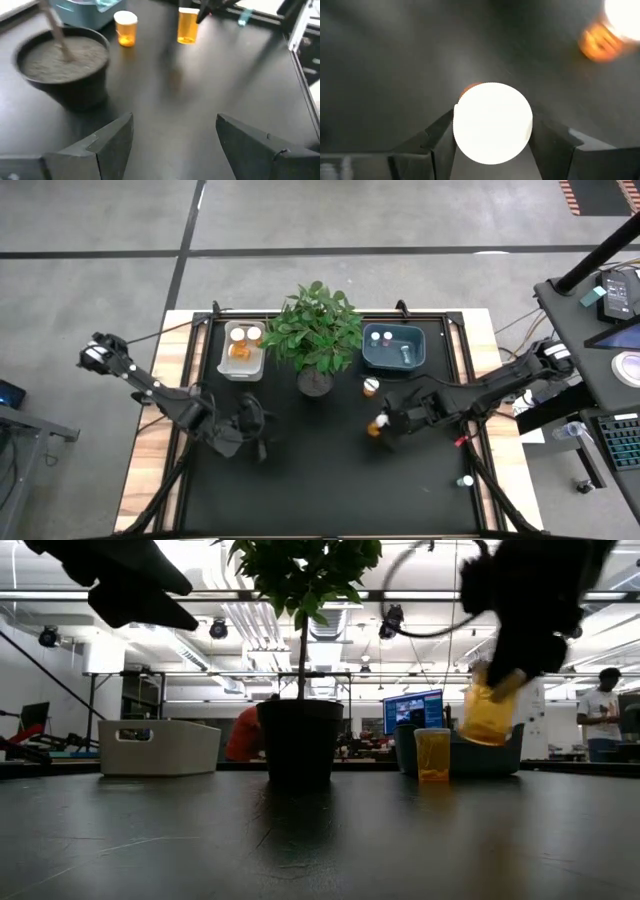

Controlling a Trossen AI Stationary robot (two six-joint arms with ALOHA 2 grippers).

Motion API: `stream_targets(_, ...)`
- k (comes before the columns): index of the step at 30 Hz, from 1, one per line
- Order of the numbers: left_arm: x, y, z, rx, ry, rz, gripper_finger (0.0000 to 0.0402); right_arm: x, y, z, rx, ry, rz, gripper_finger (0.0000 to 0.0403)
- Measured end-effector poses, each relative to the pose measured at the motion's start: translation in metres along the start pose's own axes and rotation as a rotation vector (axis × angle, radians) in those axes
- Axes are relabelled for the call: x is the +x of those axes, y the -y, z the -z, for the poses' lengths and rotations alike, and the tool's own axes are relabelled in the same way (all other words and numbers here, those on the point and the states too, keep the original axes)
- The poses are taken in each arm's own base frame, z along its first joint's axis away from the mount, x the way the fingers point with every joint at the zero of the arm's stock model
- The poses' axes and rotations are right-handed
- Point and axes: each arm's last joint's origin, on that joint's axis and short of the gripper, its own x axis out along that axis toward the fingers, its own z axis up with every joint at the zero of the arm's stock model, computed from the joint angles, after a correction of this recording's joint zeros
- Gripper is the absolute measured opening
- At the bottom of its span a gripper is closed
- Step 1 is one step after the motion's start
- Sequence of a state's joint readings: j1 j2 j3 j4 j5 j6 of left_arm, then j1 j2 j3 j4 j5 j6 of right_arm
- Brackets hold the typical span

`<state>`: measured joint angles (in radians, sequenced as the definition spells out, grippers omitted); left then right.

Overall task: Pick and place medicine bottles into bin by pill shape (circle, oval)
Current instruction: Put the big orange pill bottle into the white bin

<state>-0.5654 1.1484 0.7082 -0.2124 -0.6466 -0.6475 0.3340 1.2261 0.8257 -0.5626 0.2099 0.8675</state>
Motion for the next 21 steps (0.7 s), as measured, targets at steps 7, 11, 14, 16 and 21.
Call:
stream_targets(7,0.018,0.012,0.009,-0.001,-0.024,0.045,0.0265,0.02,-0.042,-0.03,-0.214,0.062,-0.057,0.0204)
stream_targets(11,0.02,0.016,0.008,-0.014,-0.021,0.07,0.0265,0.028,-0.066,-0.046,-0.307,0.076,-0.067,0.0205)
stream_targets(14,0.018,0.017,0.005,-0.017,-0.009,0.078,0.0265,0.031,-0.08,-0.053,-0.362,0.067,-0.064,0.0205)
stream_targets(16,0.017,0.016,0.004,-0.01,-0.006,0.08,0.0265,0.033,-0.086,-0.057,-0.39,0.054,-0.054,0.0205)
stream_targets(21,0.016,0.016,0.003,0.014,-0.003,0.081,0.0265,0.036,-0.089,-0.058,-0.422,0.011,-0.019,0.0205)
